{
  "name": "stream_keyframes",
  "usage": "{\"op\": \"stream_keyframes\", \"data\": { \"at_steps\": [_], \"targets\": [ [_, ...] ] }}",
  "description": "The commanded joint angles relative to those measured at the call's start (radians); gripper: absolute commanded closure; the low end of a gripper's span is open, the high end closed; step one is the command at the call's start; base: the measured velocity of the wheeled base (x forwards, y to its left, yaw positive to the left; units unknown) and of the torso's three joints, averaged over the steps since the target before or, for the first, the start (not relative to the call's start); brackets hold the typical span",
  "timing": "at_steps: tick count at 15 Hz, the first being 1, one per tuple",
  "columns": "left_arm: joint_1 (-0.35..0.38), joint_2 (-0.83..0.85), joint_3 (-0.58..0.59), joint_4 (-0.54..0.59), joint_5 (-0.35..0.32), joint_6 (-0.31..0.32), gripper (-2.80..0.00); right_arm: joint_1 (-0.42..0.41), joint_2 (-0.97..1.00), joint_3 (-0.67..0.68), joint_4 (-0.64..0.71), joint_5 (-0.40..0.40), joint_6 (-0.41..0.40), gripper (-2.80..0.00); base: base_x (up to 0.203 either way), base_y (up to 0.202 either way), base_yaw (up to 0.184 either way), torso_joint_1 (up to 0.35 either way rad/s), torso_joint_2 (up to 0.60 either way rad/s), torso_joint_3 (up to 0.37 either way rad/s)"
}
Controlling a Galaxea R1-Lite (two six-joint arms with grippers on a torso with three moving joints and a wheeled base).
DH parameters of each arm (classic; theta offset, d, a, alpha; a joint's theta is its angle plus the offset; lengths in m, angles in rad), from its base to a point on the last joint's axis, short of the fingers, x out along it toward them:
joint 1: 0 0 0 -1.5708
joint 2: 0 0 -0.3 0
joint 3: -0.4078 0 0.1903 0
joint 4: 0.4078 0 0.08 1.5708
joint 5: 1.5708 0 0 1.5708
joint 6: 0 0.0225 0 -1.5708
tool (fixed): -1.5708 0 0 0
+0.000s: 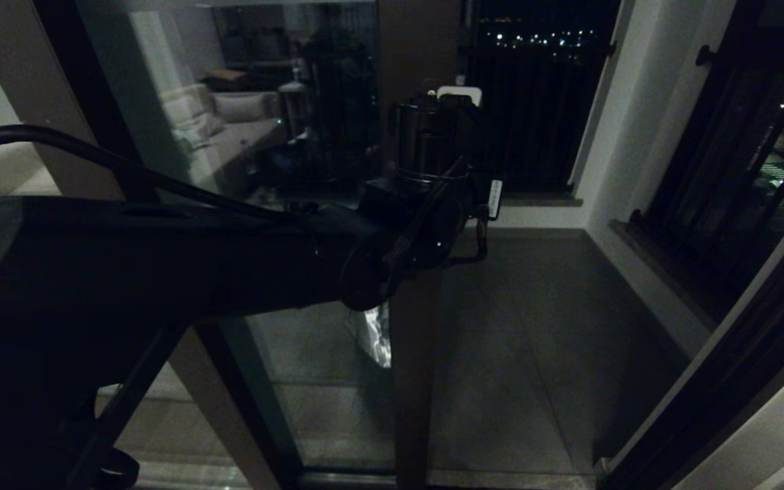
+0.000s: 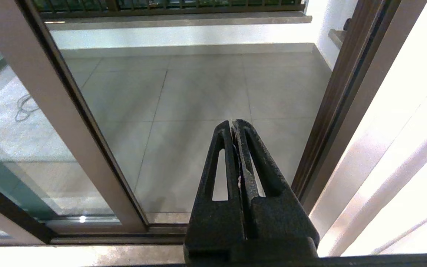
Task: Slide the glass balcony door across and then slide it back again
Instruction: Open the slid door
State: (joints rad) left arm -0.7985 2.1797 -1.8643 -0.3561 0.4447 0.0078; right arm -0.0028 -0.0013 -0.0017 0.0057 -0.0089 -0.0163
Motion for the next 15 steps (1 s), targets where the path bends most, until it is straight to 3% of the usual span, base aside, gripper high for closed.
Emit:
{"op": "stream_keyframes", "data": {
  "at_steps": [1,15],
  "targets": [
    [0.001,-0.034,0.015,-0.001,-0.001,0.0,0.0,0.0,0.001,0.0,0.0,0.0,-0.001,0.0,0.0,0.0,0.0,0.0,0.0,0.0],
    [0.08,-0.122,0.142,-0.001,-0.003,0.0,0.0,0.0,0.001,0.0,0.0,0.0,-0.001,0.0,0.0,0.0,0.0,0.0,0.0,0.0]
  ]
}}
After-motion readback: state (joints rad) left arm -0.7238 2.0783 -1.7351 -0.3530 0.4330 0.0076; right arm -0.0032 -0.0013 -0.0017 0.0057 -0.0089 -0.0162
